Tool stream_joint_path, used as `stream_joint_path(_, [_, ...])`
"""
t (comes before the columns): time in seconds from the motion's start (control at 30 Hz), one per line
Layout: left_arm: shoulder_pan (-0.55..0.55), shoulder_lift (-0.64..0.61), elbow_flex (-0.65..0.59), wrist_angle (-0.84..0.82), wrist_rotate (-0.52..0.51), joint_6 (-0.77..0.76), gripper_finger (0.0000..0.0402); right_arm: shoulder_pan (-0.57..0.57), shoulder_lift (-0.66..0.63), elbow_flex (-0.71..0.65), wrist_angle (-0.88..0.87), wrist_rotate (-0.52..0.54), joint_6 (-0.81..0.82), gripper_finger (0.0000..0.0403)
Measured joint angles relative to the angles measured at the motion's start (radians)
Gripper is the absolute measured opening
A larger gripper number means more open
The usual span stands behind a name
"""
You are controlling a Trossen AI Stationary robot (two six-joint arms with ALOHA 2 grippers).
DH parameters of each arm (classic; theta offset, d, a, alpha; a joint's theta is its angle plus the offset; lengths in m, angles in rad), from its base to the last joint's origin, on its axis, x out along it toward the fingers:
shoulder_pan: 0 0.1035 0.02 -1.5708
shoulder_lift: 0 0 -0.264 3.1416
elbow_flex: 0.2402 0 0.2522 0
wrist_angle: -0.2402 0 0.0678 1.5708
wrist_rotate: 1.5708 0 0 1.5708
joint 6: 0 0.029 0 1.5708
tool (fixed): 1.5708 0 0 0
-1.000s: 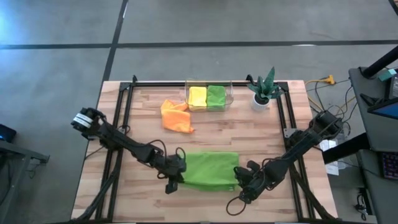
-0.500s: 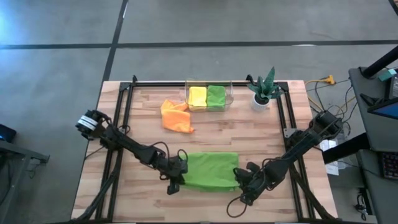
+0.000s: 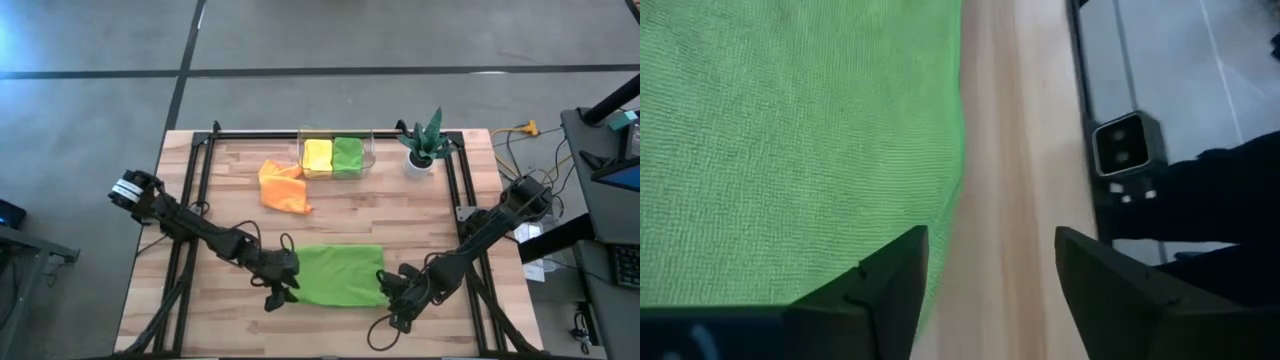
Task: Fold microfiber towels
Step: Fold the green microfiber towel
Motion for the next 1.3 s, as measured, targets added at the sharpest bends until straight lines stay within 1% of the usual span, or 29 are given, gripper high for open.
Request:
stream_joint_path(0.07, [0.000,-0.019,0.000,-0.003,-0.009,-0.019,0.0207,0.000,-0.022,0.000,0.007,0.012,0.005,0.0114])
stream_joint_path(0.1, [0.000,-0.026,0.000,0.001,-0.017,-0.021,0.0207,0.000,-0.033,0.000,0.015,0.035,0.000,0.0113])
stream_joint_path(0.23, [0.000,-0.010,0.000,-0.001,-0.089,-0.021,0.0198,0.000,-0.043,0.002,0.090,0.191,-0.064,0.0106])
stream_joint_path(0.3, [0.002,0.016,-0.001,-0.005,-0.096,-0.021,0.0185,-0.018,-0.032,0.002,0.112,0.225,-0.087,0.0100])
stream_joint_path(0.53, [0.007,0.106,0.020,-0.001,-0.089,-0.021,0.0115,-0.076,0.048,0.002,0.117,0.217,-0.100,0.0076])
stream_joint_path(0.63, [0.007,0.130,0.028,-0.004,-0.057,-0.023,0.0092,-0.077,0.082,0.002,0.119,0.185,-0.103,0.0067])
stream_joint_path(0.7, [0.007,0.145,0.033,0.001,-0.014,-0.024,0.0082,-0.077,0.102,0.002,0.122,0.153,-0.107,0.0063])
stream_joint_path(0.87, [0.007,0.166,0.026,-0.006,0.111,-0.080,0.0067,-0.075,0.150,0.001,0.138,0.096,-0.103,0.0057])
stream_joint_path(1.07, [0.000,0.162,0.020,-0.023,0.225,-0.109,0.0063,-0.075,0.164,0.005,0.139,0.086,-0.088,0.0051])
stream_joint_path(1.17, [-0.002,0.156,0.018,-0.056,0.246,-0.134,0.0063,-0.075,0.164,0.005,0.138,0.085,-0.092,0.0051])
stream_joint_path(1.3, [-0.002,0.144,0.019,-0.058,0.254,-0.164,0.0063,-0.075,0.159,0.004,0.138,0.082,-0.092,0.0052])
